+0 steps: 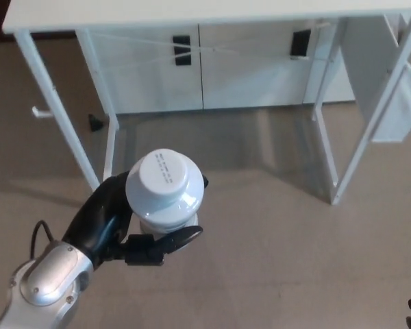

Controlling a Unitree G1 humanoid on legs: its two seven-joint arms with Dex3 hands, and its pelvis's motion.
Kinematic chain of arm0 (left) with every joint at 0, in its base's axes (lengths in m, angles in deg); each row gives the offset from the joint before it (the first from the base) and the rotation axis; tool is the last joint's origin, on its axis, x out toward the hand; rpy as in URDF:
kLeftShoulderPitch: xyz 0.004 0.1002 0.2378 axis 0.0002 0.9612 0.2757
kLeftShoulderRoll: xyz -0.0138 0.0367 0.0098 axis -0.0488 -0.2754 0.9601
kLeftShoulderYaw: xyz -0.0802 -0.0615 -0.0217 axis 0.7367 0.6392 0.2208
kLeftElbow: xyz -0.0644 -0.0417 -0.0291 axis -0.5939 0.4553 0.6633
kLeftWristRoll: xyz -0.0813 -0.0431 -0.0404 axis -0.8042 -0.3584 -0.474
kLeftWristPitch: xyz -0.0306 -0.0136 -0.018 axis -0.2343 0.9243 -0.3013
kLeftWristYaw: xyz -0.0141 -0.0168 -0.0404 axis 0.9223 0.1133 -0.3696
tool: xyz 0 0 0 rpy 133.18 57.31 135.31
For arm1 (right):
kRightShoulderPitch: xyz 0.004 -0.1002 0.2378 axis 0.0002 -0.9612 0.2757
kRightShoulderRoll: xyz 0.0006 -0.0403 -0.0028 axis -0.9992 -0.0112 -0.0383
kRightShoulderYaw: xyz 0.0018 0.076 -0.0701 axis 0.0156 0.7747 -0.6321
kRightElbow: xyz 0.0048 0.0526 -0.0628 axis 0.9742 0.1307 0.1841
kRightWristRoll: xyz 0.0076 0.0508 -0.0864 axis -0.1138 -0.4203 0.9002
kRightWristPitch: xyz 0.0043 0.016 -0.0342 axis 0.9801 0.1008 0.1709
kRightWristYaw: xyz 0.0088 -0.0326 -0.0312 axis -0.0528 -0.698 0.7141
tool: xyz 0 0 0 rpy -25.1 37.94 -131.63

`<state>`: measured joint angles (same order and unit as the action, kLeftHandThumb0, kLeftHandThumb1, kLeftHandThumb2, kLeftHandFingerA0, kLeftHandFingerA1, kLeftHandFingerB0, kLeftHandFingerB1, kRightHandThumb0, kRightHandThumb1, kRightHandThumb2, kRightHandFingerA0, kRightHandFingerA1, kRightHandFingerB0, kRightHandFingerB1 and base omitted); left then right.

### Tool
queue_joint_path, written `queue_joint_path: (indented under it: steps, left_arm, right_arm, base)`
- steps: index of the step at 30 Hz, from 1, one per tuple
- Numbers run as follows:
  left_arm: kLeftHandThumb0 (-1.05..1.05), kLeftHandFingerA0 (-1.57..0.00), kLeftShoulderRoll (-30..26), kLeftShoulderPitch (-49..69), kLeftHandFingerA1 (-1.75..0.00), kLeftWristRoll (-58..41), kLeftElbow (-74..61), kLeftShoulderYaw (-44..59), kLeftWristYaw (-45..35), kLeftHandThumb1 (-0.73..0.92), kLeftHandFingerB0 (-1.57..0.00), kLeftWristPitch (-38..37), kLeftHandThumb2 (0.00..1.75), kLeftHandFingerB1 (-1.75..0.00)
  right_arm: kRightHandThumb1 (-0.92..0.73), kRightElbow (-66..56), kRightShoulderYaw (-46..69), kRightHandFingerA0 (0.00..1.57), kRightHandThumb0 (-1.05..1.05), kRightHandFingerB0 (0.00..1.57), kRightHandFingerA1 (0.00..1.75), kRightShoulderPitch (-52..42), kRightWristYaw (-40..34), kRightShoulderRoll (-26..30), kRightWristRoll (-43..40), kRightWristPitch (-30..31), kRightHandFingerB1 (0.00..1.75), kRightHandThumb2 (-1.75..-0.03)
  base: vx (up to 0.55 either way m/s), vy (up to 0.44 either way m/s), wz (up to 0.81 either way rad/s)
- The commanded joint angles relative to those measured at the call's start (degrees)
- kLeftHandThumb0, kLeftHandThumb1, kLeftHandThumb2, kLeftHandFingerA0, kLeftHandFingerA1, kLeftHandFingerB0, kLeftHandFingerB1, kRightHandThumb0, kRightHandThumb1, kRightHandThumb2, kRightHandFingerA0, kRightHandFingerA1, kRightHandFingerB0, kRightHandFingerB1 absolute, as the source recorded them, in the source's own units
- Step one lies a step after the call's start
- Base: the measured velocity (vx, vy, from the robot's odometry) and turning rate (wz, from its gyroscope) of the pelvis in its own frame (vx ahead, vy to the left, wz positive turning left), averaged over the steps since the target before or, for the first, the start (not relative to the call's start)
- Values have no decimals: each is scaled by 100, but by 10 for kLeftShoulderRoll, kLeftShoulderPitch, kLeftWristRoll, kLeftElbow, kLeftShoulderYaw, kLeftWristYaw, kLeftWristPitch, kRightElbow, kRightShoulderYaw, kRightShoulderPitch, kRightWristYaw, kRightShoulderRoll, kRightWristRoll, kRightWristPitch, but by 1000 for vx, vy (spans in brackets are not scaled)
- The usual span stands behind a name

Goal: The robot picks up a bottle from a person using its left hand and walk towards the table in frontand put the bottle on the table.

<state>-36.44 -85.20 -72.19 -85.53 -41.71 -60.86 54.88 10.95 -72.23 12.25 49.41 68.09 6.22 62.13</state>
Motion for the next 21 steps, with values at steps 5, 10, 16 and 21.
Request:
queue_joint_path:
  steps: [5, 10, 16, 21]
  left_arm:
    - [-14, -103, -7, 11, -132, -2, -23, 6, -5, 77, -76, -17, 79, -95]
    - [-14, -102, -1, 15, -132, -7, -30, 5, -5, 75, -79, -15, 81, -95]
    - [-15, -101, -2, 21, -132, -2, -40, -1, -5, 76, -78, -10, 80, -94]
    - [-14, -102, -2, 21, -131, -5, -32, -2, -9, 75, -78, -28, 82, -94]
  right_arm:
    - [-58, 5, 2, 68, -39, 58, 46, -13, 0, 5, -1, 3, 42, -58]
    - [-59, 4, 2, 70, -38, 57, 47, -16, 0, 6, 0, 3, 42, -59]
    - [-60, 5, -1, 71, -38, 57, 46, -19, -2, 6, 2, 2, 42, -58]
    - [-60, 4, -5, 67, -36, 57, 46, -21, 0, 7, 4, 1, 41, -57]
  base:
    - [400, 10, -15]
    - [433, 116, -29]
    - [506, 247, -3]
    - [458, 191, 8]
